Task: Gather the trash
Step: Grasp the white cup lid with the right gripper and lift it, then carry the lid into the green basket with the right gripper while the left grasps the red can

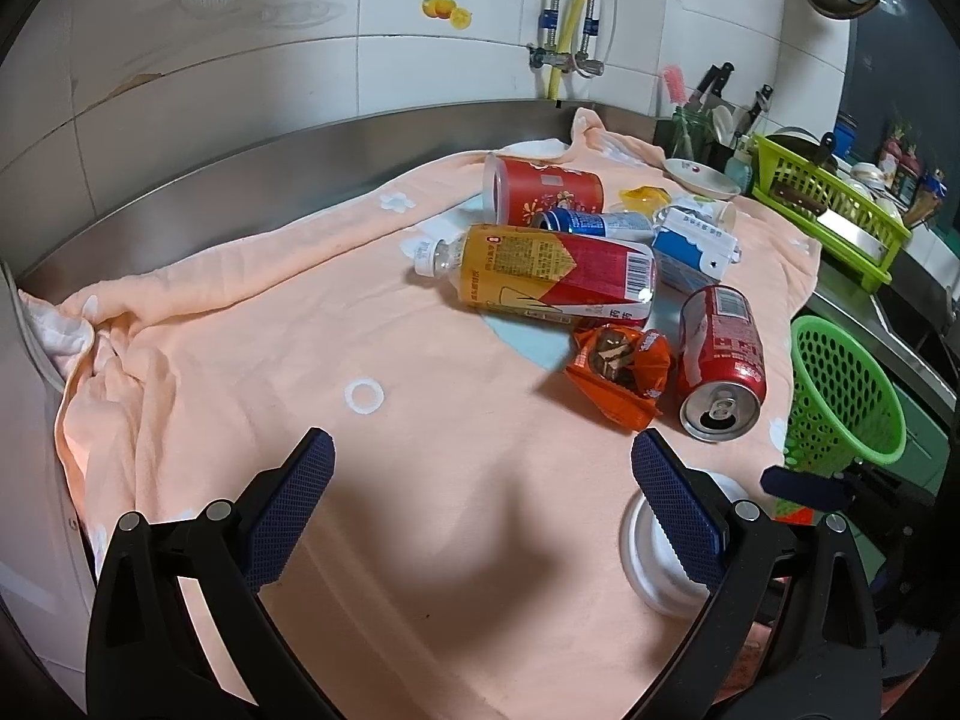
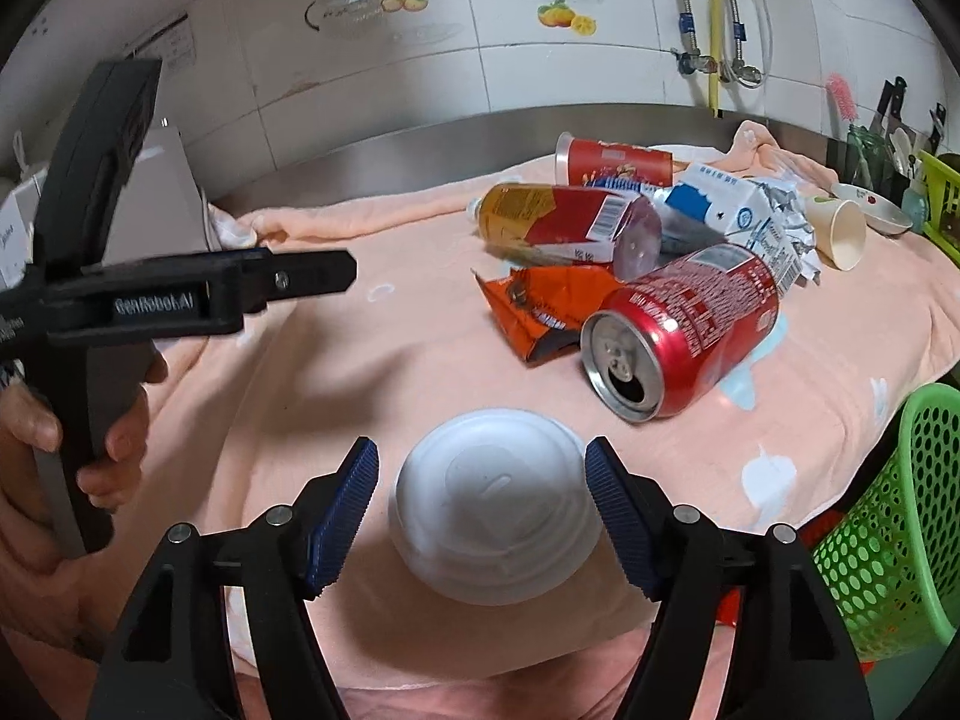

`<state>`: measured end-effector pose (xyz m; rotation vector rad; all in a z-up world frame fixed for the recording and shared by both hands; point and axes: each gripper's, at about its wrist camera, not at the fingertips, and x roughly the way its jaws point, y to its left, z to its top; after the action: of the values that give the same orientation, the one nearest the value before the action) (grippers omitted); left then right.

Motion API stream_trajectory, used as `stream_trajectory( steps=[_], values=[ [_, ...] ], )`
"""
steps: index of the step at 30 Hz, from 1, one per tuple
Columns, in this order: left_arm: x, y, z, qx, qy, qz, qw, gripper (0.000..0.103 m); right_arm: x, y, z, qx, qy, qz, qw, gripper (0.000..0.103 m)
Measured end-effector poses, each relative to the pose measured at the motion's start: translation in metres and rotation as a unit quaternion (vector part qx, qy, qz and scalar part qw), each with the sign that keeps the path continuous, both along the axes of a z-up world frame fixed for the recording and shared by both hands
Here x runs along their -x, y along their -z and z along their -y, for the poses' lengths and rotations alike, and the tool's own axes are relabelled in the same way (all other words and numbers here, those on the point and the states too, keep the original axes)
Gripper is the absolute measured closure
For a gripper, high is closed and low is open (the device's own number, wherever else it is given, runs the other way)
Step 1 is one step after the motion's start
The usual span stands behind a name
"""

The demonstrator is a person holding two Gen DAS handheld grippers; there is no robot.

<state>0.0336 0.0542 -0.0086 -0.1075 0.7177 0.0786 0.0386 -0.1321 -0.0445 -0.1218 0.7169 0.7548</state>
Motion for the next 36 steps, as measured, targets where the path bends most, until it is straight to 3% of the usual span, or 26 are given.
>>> stream_trajectory(
  steps=[11, 21, 30, 36],
  values=[
    [-0.002, 0.004, -0.003, 0.003, -0.005, -0.004, 1.0, 0.005, 0.0, 0.018, -0.014, 0.04, -0.006, 0.019, 0.999, 0.024],
    [-0.001, 0.005, -0.004, 0.006, -0.006, -0.004, 1.0, 0.005, -0.001, 0.028, -0.02, 0.06, 0.001, 0.026, 0.998, 0.024],
    [-0.005, 0.001, 0.001, 0.005, 0.004, -0.002, 1.0, 0.005, 0.004, 0.02, -0.015, 0.044, 0.012, 0.031, 0.998, 0.026],
    [-0.016, -0.012, 0.022, 0.005, 0.049, 0.009, 0.9988, 0.005, 0.011, 0.005, -0.002, 0.025, 0.02, 0.037, 0.999, 0.026]
  ],
)
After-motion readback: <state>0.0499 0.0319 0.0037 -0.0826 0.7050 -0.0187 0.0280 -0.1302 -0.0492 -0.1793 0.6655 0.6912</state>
